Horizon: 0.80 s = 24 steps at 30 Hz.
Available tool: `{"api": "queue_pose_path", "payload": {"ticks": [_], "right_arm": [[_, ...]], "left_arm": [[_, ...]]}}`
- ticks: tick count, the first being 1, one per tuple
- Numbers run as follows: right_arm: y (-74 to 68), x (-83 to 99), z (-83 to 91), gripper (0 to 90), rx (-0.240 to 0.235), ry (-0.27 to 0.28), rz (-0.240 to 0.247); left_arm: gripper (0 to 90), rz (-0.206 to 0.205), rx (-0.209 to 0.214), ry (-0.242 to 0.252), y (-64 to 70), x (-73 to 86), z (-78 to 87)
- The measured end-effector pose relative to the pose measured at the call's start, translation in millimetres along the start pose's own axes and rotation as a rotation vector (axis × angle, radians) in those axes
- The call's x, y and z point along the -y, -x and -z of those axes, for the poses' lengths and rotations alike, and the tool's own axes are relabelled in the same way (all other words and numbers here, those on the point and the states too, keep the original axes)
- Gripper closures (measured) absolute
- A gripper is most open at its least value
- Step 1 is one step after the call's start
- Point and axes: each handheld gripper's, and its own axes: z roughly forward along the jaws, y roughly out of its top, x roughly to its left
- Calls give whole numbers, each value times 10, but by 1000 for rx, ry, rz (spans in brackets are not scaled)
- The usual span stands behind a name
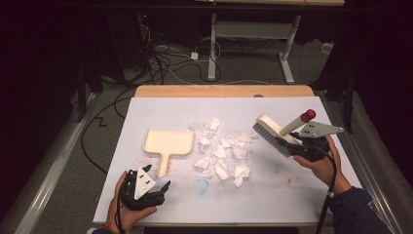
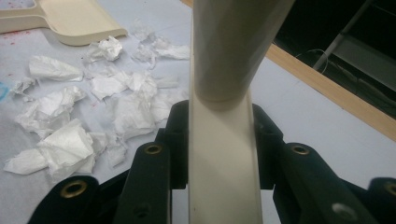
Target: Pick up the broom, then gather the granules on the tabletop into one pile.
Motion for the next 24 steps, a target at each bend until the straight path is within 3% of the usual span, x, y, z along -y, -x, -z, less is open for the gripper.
{"api": "queue_pose_path", "payload": {"ticks": [13, 20, 24], "right_arm": [[-46, -27, -82, 683, -13, -4, 13], [-83, -130, -255, 683, -27, -11, 38], [-78, -242, -403, 683, -15, -29, 85]], "left_arm": [[187, -5, 9, -3, -1, 1, 8], [187, -2, 9, -10, -12, 1, -1], [187, 3, 11, -8, -18, 0, -4]]}}
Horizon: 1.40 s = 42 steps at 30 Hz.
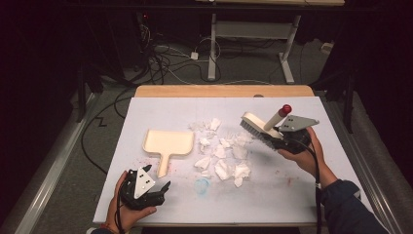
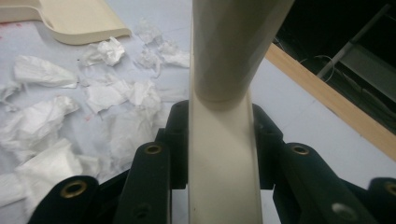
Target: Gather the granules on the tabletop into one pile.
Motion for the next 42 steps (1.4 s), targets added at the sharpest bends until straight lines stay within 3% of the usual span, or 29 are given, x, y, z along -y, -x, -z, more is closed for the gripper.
{"api": "queue_pose_path", "payload": {"ticks": [7, 8, 9, 15, 17, 26, 33, 37, 42], "right_arm": [[145, -315, -343, 683, 20, -37, 63], [174, -393, -454, 683, 12, -40, 81], [174, -393, -454, 683, 12, -40, 81], [182, -622, -888, 683, -11, -68, 127], [174, -655, -947, 683, -9, -73, 138], [-11, -914, -1391, 683, -29, -120, 249], [-263, -965, -1655, 683, -87, -147, 322], [-409, -934, -1707, 682, -151, -178, 361], [-418, -862, -1633, 682, -185, -182, 384]], "left_arm": [[187, 5, 1, 6, -9, -4, 20], [187, 8, 1, 8, -9, -2, 21], [187, 8, 2, 6, -10, 1, 20], [187, 14, 8, 6, -6, 9, 32], [187, 16, 11, -1, -10, 14, 32], [187, 32, 24, -4, -7, 30, 28], [187, 19, 41, -2, 12, 28, 33], [187, 17, 46, -2, 5, 31, 42], [187, 10, 49, -5, 19, 25, 38]]}}
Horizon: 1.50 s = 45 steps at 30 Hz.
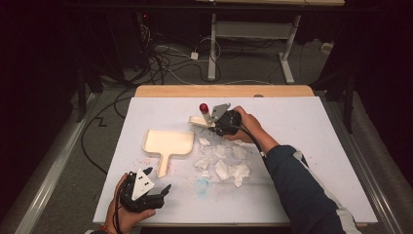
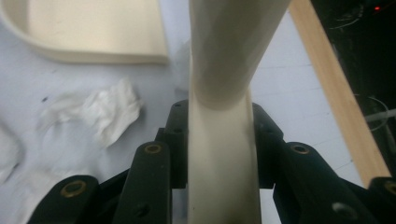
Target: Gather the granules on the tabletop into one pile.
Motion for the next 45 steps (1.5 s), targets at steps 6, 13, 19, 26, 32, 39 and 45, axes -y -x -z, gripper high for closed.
{"api": "queue_pose_path", "payload": {"ticks": [6, 13, 19, 26, 32, 39, 45], "right_arm": [[-75, 171, 153, 681, -41, 28, 37], [-236, 373, 385, 681, -74, 46, 38], [-317, 413, 596, 682, -90, 51, 55], [-214, 364, 748, 683, -20, 93, -13], [-161, 288, 682, 683, 75, 107, -96], [-216, 107, 571, 682, 37, 149, -117], [-305, 80, 401, 683, -42, 88, -75]], "left_arm": [[187, -6, 5, -8, 15, -6, -8], [187, -13, 3, -14, 35, -16, -17], [187, -18, 7, -18, 51, -25, -26], [187, -21, 10, -18, 48, -27, -27], [187, -23, 13, -23, 46, -30, -36], [187, -25, 16, -24, 46, -29, -37], [187, -30, 19, -23, 47, -26, -30]]}}
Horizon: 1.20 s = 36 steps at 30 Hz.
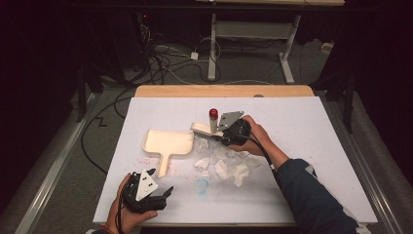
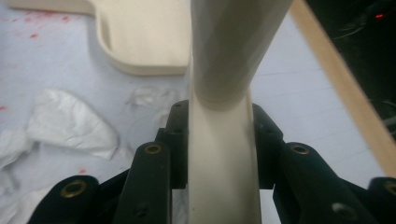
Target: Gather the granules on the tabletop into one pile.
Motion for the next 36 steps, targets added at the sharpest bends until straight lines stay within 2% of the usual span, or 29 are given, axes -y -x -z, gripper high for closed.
{"api": "queue_pose_path", "payload": {"ticks": [3, 9, 12, 13, 16, 21, 25, 31, 33, 36], "right_arm": [[-18, 28, -16, 683, -31, -30, 11], [-24, 88, 49, 682, -84, -39, 39], [-57, 128, 95, 682, -91, -52, 37], [-51, 141, 104, 682, -102, -44, 55], [-65, 177, 168, 682, -121, -38, 48], [-116, 231, 254, 682, -127, -37, 58], [-123, 257, 326, 682, -116, -23, 52], [-119, 256, 446, 682, -68, 14, -8], [-100, 262, 494, 683, -56, 33, -15], [-80, 290, 600, 683, -30, 62, -54]], "left_arm": [[187, 0, 2, 1, 0, 2, -1], [187, -3, 10, -5, 13, -3, -12], [187, -8, 12, -11, 20, -6, -17], [188, -9, 13, -12, 21, -6, -19], [188, -11, 13, -15, 27, -8, -24], [188, -13, 15, -19, 29, -11, -29], [188, -18, 16, -21, 36, -16, -33], [188, -21, 15, -23, 35, -22, -35], [188, -21, 14, -23, 34, -23, -35], [188, -22, 13, -24, 31, -22, -35]]}}
